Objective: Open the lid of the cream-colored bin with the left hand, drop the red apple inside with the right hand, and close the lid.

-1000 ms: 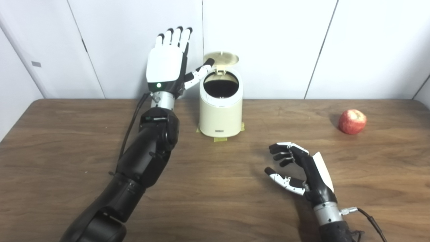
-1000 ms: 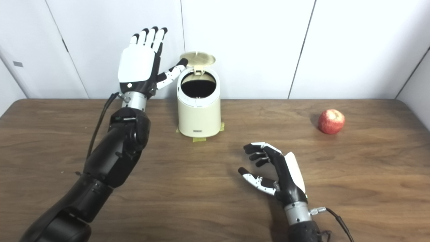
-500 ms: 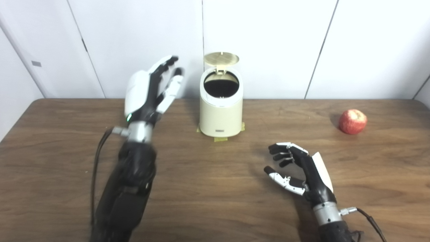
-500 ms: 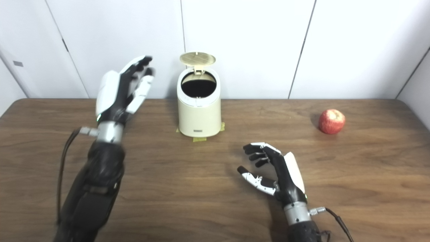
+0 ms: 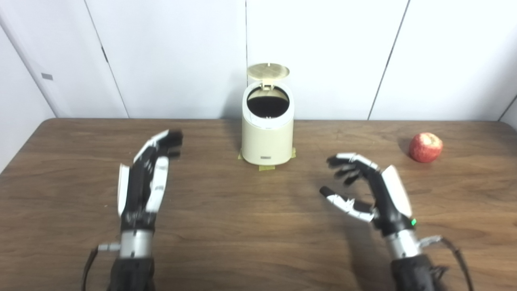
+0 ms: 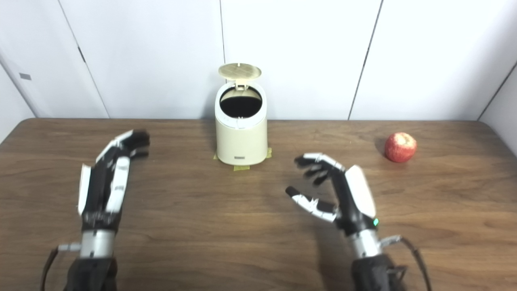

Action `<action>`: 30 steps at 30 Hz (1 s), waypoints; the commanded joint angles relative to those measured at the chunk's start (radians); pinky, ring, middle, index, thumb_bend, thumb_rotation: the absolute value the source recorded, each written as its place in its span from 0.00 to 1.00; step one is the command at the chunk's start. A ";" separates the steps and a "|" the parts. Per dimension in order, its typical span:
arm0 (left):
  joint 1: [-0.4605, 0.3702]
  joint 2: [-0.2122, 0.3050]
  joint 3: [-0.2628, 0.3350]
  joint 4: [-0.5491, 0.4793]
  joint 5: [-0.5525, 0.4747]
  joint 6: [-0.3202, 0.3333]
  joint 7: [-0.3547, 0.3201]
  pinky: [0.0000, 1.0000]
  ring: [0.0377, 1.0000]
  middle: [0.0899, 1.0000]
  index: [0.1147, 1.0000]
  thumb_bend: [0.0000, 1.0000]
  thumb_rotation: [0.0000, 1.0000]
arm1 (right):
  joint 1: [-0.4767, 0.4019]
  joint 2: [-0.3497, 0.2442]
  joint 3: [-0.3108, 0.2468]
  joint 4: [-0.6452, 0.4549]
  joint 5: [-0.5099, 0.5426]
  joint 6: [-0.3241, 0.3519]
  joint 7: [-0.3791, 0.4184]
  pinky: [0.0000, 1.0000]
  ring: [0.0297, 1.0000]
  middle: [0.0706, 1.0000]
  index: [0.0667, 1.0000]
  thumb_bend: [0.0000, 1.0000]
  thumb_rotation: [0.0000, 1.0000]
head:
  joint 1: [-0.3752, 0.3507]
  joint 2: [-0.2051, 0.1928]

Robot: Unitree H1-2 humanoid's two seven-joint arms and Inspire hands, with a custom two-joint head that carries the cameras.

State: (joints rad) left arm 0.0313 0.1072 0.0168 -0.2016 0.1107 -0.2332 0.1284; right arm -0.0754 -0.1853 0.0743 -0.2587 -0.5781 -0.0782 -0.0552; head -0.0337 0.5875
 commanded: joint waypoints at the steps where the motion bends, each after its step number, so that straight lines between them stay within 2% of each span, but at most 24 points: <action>1: -0.009 -0.006 0.013 -0.025 -0.018 -0.045 -0.003 0.68 0.74 0.74 0.71 0.19 0.76 | -0.095 -0.075 -0.028 -0.054 -0.044 0.031 0.045 0.57 0.70 0.76 0.74 0.64 0.40 | 0.001 0.000; 4: 0.039 -0.002 0.020 -0.028 -0.056 -0.037 -0.028 0.71 0.76 0.75 0.72 0.18 0.76 | -0.181 -0.185 -0.048 -0.053 -0.072 0.106 0.150 0.69 0.81 0.85 0.84 0.82 0.43 | 0.002 0.000; 8: 0.082 -0.005 0.024 -0.022 -0.084 -0.042 -0.049 0.72 0.76 0.75 0.71 0.18 0.64 | -0.308 -0.292 -0.043 -0.051 -0.135 0.209 0.277 0.67 0.84 0.89 0.87 0.92 0.46 | 0.000 -0.001; 10: 0.096 -0.012 0.026 -0.012 -0.083 -0.051 -0.052 0.71 0.75 0.74 0.71 0.17 0.62 | -0.373 -0.339 -0.027 -0.044 -0.177 0.276 0.365 0.63 0.85 0.92 0.89 0.96 0.50 | 0.002 0.000; 12: 0.102 -0.016 0.027 0.001 -0.079 -0.064 -0.054 0.71 0.75 0.74 0.70 0.16 0.61 | -0.420 -0.374 -0.013 -0.031 -0.202 0.318 0.430 0.64 0.88 0.94 0.92 0.98 0.51 | 0.000 -0.001; 14: 0.103 -0.018 0.025 0.015 -0.068 -0.073 -0.055 0.70 0.75 0.74 0.69 0.16 0.62 | -0.479 -0.413 0.008 0.008 -0.223 0.372 0.515 0.73 0.92 0.95 0.91 1.00 0.43 | -0.004 0.000; 16: 0.101 -0.019 0.024 0.028 -0.064 -0.083 -0.055 0.69 0.75 0.73 0.69 0.16 0.64 | -0.519 -0.440 0.030 0.043 -0.248 0.403 0.569 0.74 0.94 0.96 0.90 1.00 0.40 | -0.007 0.001; 19: 0.100 -0.026 0.024 0.027 -0.077 -0.069 -0.058 0.69 0.75 0.73 0.69 0.16 0.65 | -0.557 -0.465 0.061 0.117 -0.279 0.417 0.597 0.68 0.93 0.95 0.89 1.00 0.35 | -0.013 0.000; 23: 0.103 -0.034 0.023 0.015 -0.084 -0.047 -0.057 0.69 0.75 0.73 0.69 0.15 0.64 | -0.608 -0.493 0.108 0.272 -0.312 0.384 0.576 0.60 0.89 0.92 0.87 1.00 0.30 | -0.012 0.000; 26: 0.104 -0.036 0.020 0.004 -0.087 -0.032 -0.059 0.70 0.75 0.74 0.70 0.14 0.64 | -0.646 -0.498 0.138 0.377 -0.319 0.386 0.586 0.61 0.91 0.94 0.89 1.00 0.30 | -0.007 0.003; 30: 0.109 -0.038 0.014 -0.008 -0.077 -0.011 -0.058 0.70 0.75 0.73 0.70 0.16 0.62 | -0.695 -0.499 0.187 0.529 -0.323 0.352 0.575 0.63 0.92 0.93 0.88 0.99 0.31 | 0.000 0.005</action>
State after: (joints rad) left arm 0.1012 0.1076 0.0344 -0.1785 0.0340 -0.2363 0.0667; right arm -0.6904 -0.6484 0.2655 0.2700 -0.8896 0.2970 0.5417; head -0.0337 0.5906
